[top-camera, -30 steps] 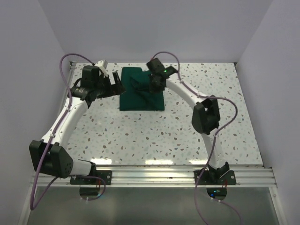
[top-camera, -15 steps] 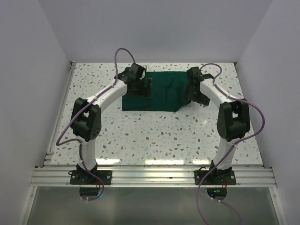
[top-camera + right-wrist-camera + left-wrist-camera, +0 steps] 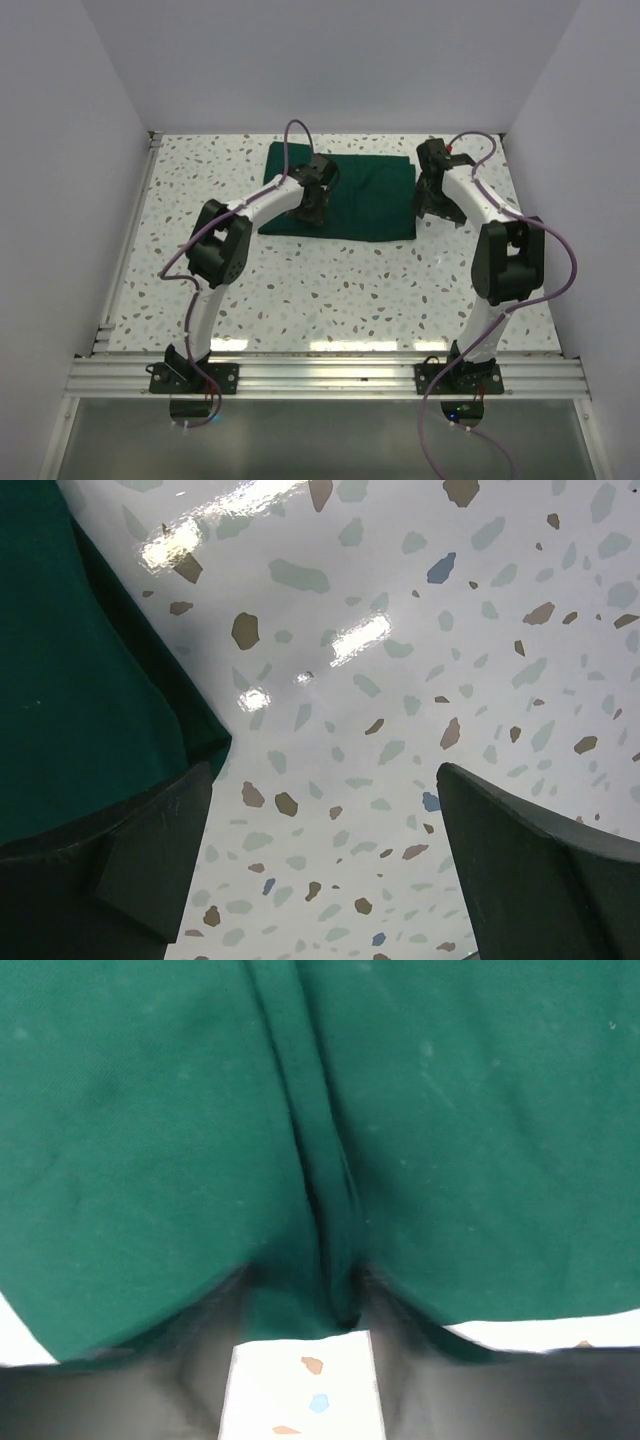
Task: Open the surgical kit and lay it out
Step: Open the surgical kit at the center of the board.
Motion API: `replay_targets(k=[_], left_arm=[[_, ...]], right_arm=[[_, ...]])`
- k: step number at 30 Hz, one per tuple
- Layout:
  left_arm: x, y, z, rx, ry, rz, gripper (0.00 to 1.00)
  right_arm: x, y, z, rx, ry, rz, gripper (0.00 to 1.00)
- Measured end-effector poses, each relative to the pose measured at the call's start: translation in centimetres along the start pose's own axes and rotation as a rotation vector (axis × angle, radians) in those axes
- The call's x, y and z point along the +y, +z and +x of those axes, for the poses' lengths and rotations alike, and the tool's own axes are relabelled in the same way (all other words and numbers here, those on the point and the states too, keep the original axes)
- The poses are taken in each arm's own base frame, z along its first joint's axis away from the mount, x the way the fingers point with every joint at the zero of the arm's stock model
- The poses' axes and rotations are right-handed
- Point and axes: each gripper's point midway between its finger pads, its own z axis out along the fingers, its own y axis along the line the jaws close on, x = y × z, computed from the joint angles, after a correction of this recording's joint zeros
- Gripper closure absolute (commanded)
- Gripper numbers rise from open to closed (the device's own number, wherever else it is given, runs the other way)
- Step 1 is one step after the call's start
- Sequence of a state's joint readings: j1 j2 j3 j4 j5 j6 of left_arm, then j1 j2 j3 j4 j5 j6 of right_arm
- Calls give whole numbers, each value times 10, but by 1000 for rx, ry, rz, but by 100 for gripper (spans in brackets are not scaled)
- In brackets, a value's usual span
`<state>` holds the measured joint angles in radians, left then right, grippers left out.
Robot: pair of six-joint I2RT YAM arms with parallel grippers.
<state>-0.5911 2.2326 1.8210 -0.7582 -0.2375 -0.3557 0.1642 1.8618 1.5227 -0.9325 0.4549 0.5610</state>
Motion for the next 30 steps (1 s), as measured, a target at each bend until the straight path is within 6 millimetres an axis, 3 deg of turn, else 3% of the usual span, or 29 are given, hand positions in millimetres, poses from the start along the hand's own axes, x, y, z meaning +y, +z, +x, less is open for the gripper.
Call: replay_targets(k=[1, 2, 3, 5, 9, 13, 16, 17, 19, 21, 22, 24, 27, 30], left_arm=[[2, 0, 0, 0, 0, -7, 70], [2, 0, 0, 1, -1, -9, 75], [3, -1, -1, -1, -2, -11, 89], [3, -1, -1, -2, -2, -13, 100], [3, -2, -2, -3, 1, -11, 100], [8, -10, -7, -6, -20, -4, 100], [33, -34, -21, -38, -132, 22, 99], [53, -47, -26, -59, -189, 23, 92], [107, -76, -34, -130, -322, 8, 57], [165, -105, -30, -199, -436, -51, 1], [194, -120, -27, -239, -497, -92, 0], [227, -141, -18, -292, -573, -148, 0], [221, -142, -3, -279, -561, -145, 0], [198, -116, 31, -169, -527, -118, 0]], right_arm=[[0, -1, -1, -2, 1, -2, 2], [0, -1, -1, -3, 1, -3, 2], [0, -1, -1, -3, 1, -3, 2], [0, -2, 0, 0, -1, -1, 1], [-1, -4, -2, 0, -4, -1, 2], [5, -14, -16, -27, 4, -35, 1], [25, -29, -37, -58, 14, -139, 2], [34, -35, -46, -70, 18, -184, 2], [55, -44, -65, -96, 27, -272, 2], [76, -49, -85, -125, 37, -348, 2], [85, -50, -93, -138, 42, -377, 2], [102, -48, -109, -158, 49, -417, 2], [125, -36, -129, -177, 58, -445, 2], [144, -12, -142, -176, 74, -444, 4]])
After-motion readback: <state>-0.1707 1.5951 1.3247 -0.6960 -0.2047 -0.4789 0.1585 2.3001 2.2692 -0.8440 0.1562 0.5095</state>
